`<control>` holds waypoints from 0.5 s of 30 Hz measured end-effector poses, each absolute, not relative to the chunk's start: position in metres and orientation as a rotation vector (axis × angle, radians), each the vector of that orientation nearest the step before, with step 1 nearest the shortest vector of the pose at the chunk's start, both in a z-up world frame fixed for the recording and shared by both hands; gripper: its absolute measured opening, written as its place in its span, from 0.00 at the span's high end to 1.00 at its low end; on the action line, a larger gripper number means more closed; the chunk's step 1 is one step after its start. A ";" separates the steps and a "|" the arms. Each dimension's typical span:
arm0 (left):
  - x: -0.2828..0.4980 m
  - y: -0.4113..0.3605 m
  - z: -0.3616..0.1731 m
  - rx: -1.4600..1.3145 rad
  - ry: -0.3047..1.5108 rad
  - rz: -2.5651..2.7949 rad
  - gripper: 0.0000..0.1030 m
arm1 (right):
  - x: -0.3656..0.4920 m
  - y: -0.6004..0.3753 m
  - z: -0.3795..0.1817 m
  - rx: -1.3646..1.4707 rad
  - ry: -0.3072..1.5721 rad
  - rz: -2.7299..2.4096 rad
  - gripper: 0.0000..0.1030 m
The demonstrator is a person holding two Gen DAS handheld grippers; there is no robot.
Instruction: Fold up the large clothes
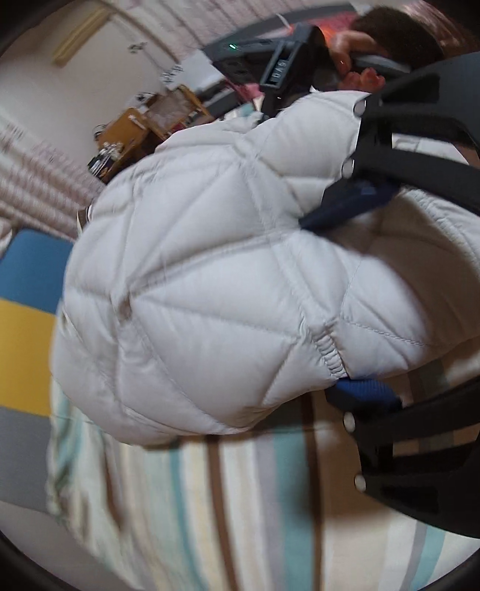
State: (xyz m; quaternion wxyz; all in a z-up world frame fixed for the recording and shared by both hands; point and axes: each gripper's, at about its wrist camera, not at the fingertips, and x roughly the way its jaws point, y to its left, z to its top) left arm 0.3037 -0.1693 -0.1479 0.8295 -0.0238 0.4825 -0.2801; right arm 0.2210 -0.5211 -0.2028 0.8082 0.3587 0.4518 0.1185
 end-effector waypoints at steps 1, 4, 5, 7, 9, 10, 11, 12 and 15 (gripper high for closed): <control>0.301 -0.170 -0.142 -0.034 1.007 -0.593 0.41 | 0.219 -0.517 -0.196 0.737 0.946 0.253 0.44; 0.297 -0.171 -0.126 -0.005 0.945 -0.586 0.50 | 0.214 -0.501 -0.181 0.692 0.881 0.280 0.49; 0.294 -0.170 -0.117 0.010 0.907 -0.583 0.51 | 0.212 -0.496 -0.176 0.685 0.862 0.286 0.49; 0.284 -0.168 -0.104 0.047 0.833 -0.567 0.54 | 0.210 -0.484 -0.165 0.670 0.826 0.302 0.50; 0.277 -0.164 -0.091 0.082 0.762 -0.538 0.56 | 0.210 -0.471 -0.156 0.658 0.802 0.321 0.52; 0.274 -0.159 -0.086 0.094 0.731 -0.525 0.57 | 0.210 -0.464 -0.153 0.659 0.789 0.332 0.53; 0.271 -0.153 -0.080 0.099 0.704 -0.512 0.58 | 0.209 -0.459 -0.151 0.659 0.776 0.344 0.54; 0.270 -0.147 -0.077 0.099 0.688 -0.502 0.58 | 0.209 -0.451 -0.147 0.651 0.761 0.355 0.54; 0.266 -0.121 -0.069 0.093 0.633 -0.464 0.59 | 0.217 -0.419 -0.135 0.615 0.713 0.391 0.54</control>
